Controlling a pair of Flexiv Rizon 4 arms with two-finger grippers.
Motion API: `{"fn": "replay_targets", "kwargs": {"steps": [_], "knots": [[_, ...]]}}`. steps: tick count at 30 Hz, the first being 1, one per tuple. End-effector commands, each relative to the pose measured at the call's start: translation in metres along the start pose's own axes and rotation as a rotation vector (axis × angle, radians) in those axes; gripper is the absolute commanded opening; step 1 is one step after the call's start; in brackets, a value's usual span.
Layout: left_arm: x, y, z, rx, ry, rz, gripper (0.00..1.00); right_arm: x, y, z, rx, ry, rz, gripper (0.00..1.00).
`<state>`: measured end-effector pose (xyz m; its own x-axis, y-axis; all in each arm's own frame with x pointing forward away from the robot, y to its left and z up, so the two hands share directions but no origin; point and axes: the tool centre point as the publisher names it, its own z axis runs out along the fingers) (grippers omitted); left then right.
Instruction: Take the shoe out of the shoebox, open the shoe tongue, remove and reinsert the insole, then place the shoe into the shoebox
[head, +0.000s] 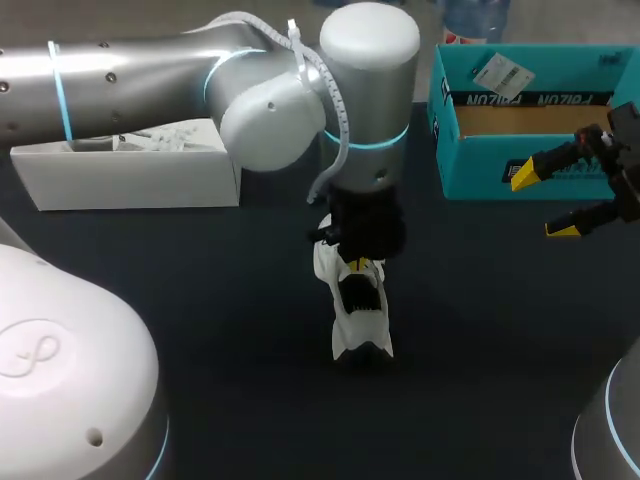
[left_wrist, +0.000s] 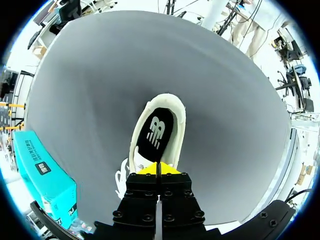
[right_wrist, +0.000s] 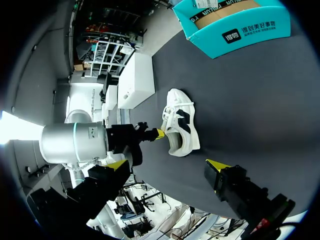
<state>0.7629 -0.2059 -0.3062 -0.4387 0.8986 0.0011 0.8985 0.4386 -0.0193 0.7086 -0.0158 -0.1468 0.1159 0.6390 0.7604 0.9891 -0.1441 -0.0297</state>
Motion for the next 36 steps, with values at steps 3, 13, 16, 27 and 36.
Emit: {"fn": "replay_targets", "kwargs": {"steps": [3,13,16,27,36], "knots": [[-0.006,0.011,0.004,0.113,0.016,-0.023,0.00,0.000,-0.001,0.001,-0.002,-0.002,0.001,1.00],[-0.008,0.015,-0.002,0.142,0.010,-0.238,0.00,0.000,-0.001,0.001,-0.002,-0.002,0.001,1.00],[-0.004,0.012,-0.008,0.105,-0.017,-0.563,0.00,0.000,-0.001,0.001,-0.002,-0.002,0.001,1.00],[0.006,0.011,-0.010,-0.057,-0.086,-1.016,0.00,0.000,-0.001,0.001,-0.002,-0.002,0.001,1.00],[0.006,0.008,-0.016,-0.023,-0.090,-1.185,0.00,0.000,-0.001,0.001,-0.002,-0.002,0.001,1.00]]}}
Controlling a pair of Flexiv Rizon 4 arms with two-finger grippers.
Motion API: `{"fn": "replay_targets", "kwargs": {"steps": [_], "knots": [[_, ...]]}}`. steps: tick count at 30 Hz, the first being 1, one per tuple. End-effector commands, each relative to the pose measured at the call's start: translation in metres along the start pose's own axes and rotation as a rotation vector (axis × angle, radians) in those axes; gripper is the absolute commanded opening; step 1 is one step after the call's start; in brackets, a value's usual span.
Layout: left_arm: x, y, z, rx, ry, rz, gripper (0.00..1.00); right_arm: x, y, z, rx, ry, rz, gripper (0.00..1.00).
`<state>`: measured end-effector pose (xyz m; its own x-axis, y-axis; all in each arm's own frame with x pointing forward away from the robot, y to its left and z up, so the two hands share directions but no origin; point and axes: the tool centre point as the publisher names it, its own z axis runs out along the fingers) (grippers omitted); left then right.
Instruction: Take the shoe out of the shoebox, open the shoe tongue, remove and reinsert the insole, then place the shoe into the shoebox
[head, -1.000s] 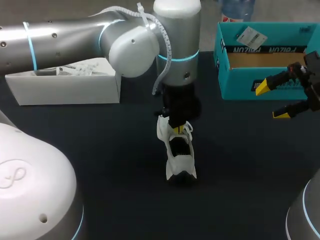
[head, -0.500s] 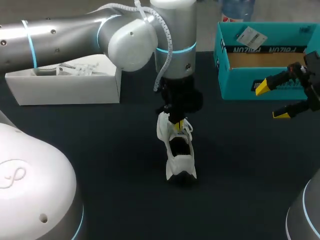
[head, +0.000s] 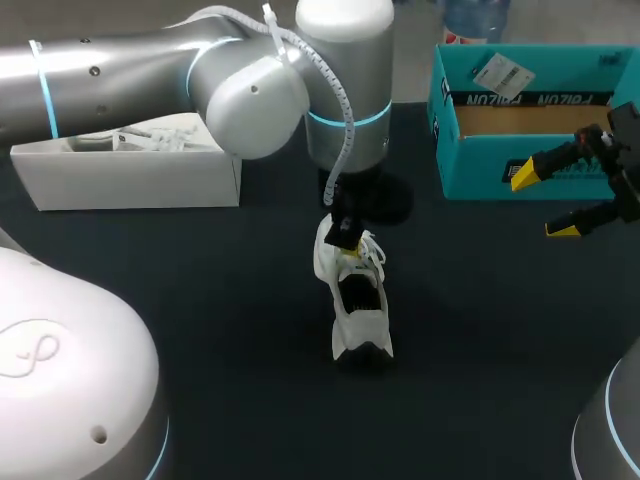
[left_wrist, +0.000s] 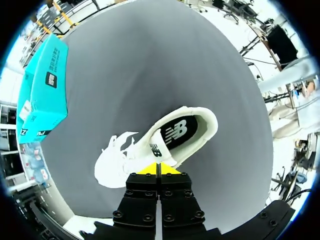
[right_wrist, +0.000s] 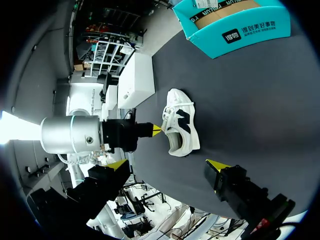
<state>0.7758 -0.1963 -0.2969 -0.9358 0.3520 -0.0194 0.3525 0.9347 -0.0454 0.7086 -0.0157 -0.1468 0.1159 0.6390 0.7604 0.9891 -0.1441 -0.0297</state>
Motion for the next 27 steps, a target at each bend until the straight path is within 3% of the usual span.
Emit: {"fn": "replay_targets", "kwargs": {"steps": [1,3,11,12,13,14,15,16,20,27], "knots": [[0.011,-0.005,-0.008,-0.027,-0.063,-0.446,0.00,0.000,-0.001,0.001,-0.002,-0.002,0.001,1.00],[0.017,-0.007,-0.011,-0.028,-0.099,-0.505,0.00,0.000,-0.001,0.001,-0.002,-0.002,0.001,1.00],[0.036,-0.012,-0.017,0.001,-0.036,-0.551,0.03,0.000,-0.001,0.001,-0.002,-0.002,0.001,1.00],[0.038,-0.013,-0.018,0.005,-0.026,-0.569,0.25,0.000,-0.001,0.001,-0.002,-0.002,0.001,1.00],[0.041,-0.014,-0.017,-0.002,-0.019,-0.549,0.42,0.000,-0.001,0.001,-0.002,-0.002,0.001,1.00],[0.046,-0.015,-0.017,-0.006,-0.021,-0.534,0.51,0.000,-0.001,0.001,-0.002,-0.002,0.001,1.00],[0.049,-0.017,-0.016,-0.022,-0.022,-0.519,0.74,0.000,-0.001,0.001,-0.002,-0.002,0.001,1.00],[0.052,-0.018,-0.014,-0.024,-0.011,-0.518,0.87,0.000,-0.001,0.001,-0.002,-0.002,0.001,1.00],[0.063,-0.024,-0.011,-0.015,-0.020,-0.507,1.00,0.000,-0.001,0.001,-0.002,-0.002,0.001,1.00],[0.086,-0.034,-0.012,0.032,-0.021,-0.495,0.99,0.000,-0.001,0.001,-0.002,-0.002,0.001,1.00]]}}
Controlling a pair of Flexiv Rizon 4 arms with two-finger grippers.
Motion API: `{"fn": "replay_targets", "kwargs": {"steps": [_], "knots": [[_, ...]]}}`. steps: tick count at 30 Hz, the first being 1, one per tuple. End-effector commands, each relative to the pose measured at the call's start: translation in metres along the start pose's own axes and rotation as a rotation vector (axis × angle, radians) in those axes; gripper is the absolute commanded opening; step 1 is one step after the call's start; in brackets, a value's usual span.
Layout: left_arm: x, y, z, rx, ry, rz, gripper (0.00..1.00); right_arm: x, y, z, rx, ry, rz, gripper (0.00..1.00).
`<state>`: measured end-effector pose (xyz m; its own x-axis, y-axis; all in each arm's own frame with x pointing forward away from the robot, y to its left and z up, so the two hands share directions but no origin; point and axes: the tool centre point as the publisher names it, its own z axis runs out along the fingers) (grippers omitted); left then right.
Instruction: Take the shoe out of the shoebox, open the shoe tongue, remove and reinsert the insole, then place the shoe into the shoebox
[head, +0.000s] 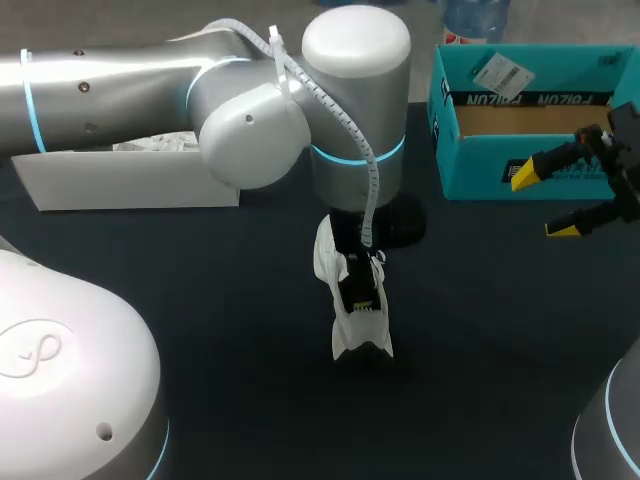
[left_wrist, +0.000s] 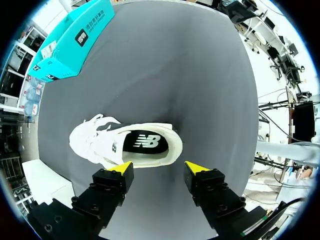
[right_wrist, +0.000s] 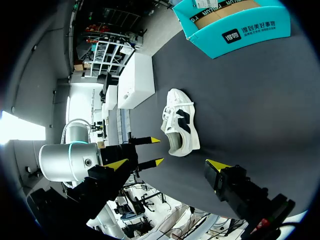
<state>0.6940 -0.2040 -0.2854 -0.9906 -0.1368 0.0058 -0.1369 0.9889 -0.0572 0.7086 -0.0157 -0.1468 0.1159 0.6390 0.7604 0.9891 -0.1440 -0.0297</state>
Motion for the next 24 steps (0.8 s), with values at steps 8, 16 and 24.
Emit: {"fn": "replay_targets", "kwargs": {"steps": [8,16,24], "knots": [[0.032,0.003,0.010,0.068,-0.003,0.045,0.93,0.000,-0.001,0.001,-0.002,-0.002,0.001,1.00],[0.031,-0.005,0.029,0.082,-0.005,0.055,0.99,0.000,-0.001,0.001,-0.002,-0.002,0.001,1.00],[0.020,-0.013,0.058,0.089,-0.026,0.060,1.00,0.000,-0.001,0.001,-0.002,-0.002,0.001,1.00]]}}
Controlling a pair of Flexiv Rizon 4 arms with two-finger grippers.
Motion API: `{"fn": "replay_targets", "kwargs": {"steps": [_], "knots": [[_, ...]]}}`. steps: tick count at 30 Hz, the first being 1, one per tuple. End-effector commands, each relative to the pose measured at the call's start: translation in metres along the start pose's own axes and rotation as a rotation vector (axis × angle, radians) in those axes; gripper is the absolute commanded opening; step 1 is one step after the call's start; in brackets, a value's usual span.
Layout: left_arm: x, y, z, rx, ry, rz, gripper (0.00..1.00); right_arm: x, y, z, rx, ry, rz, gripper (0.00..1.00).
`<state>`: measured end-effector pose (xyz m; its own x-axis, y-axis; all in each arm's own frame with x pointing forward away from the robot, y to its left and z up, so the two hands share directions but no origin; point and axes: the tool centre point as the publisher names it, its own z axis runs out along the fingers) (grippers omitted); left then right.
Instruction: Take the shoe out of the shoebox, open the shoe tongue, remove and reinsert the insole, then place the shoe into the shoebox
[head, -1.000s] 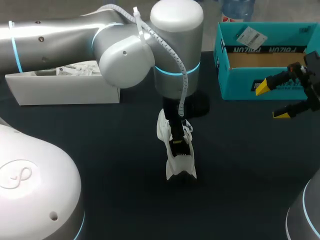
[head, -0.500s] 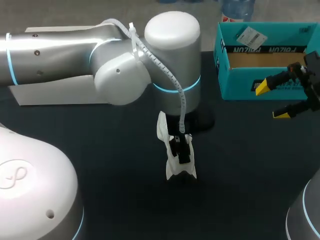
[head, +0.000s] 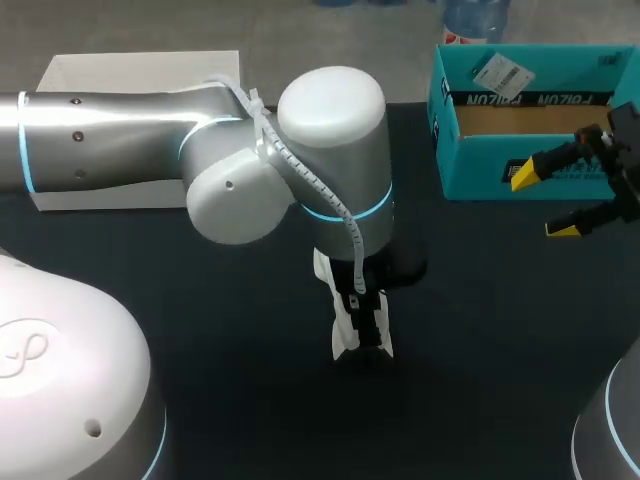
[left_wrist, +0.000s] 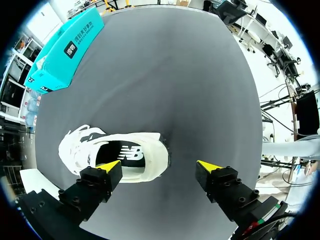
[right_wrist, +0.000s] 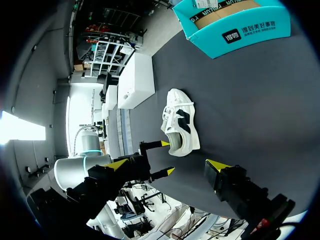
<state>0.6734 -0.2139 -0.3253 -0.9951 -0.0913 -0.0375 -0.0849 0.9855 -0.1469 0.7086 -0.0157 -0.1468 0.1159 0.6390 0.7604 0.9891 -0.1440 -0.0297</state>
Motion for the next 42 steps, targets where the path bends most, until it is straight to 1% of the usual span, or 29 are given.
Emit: {"fn": "replay_targets", "kwargs": {"steps": [1,3,5,7,11,12,14,17,19,23,24,28,30,31,32,34,35,40,42], "knots": [[-0.002,-0.006,0.021,-0.007,0.007,0.029,1.00,0.000,-0.001,0.001,-0.002,-0.002,0.001,1.00],[-0.002,-0.006,0.028,-0.014,0.008,0.034,1.00,0.000,-0.001,0.001,-0.002,-0.002,0.001,1.00],[-0.003,-0.005,0.035,-0.003,0.031,0.040,1.00,0.000,-0.001,0.001,-0.002,-0.002,0.001,1.00],[-0.003,-0.005,0.042,-0.022,0.010,0.041,1.00,0.000,-0.001,0.001,-0.002,-0.002,0.001,1.00],[-0.006,-0.002,0.057,-0.035,0.028,0.041,1.00,0.000,-0.001,0.001,-0.002,-0.002,0.001,1.00],[-0.006,-0.001,0.059,-0.033,0.009,0.051,1.00,0.000,-0.001,0.001,-0.002,-0.002,0.001,1.00],[-0.008,-0.001,0.064,-0.048,0.024,0.042,1.00,0.000,-0.001,0.001,-0.002,-0.002,0.001,1.00],[-0.010,0.000,0.069,-0.047,0.025,0.037,1.00,0.000,-0.001,0.001,-0.002,-0.002,0.001,1.00],[-0.010,0.001,0.073,-0.054,0.031,0.031,0.93,0.000,-0.001,0.001,-0.002,-0.002,0.001,1.00],[-0.009,0.002,0.079,-0.060,0.033,0.027,0.91,0.000,-0.001,0.001,-0.002,-0.002,0.001,1.00],[-0.008,0.002,0.081,-0.067,0.035,0.023,0.89,0.000,-0.001,0.001,-0.002,-0.002,0.001,1.00],[-0.007,0.002,0.086,-0.079,0.043,0.021,0.58,0.000,-0.001,0.001,-0.002,-0.002,0.001,1.00],[-0.006,0.003,0.087,-0.081,0.044,0.023,0.49,0.000,-0.001,0.001,-0.002,-0.002,0.001,1.00],[-0.006,0.003,0.087,-0.084,0.046,0.023,0.46,0.000,-0.001,0.001,-0.002,-0.002,0.001,1.00],[-0.005,0.004,0.087,-0.085,0.049,0.023,0.40,0.000,-0.001,0.001,-0.002,-0.002,0.001,1.00],[-0.004,0.005,0.087,-0.087,0.050,0.023,0.19,0.000,-0.001,0.001,-0.002,-0.002,0.001,1.00],[-0.004,0.006,0.087,-0.088,0.057,0.020,0.00,0.000,-0.001,0.001,-0.002,-0.002,0.001,1.00],[0.000,0.011,0.076,-0.086,0.062,0.019,0.00,0.000,-0.001,0.001,-0.002,-0.002,0.001,1.00],[0.002,0.013,0.070,-0.098,0.065,0.014,0.00,0.000,-0.001,0.001,-0.002,-0.002,0.001,1.00]]}}
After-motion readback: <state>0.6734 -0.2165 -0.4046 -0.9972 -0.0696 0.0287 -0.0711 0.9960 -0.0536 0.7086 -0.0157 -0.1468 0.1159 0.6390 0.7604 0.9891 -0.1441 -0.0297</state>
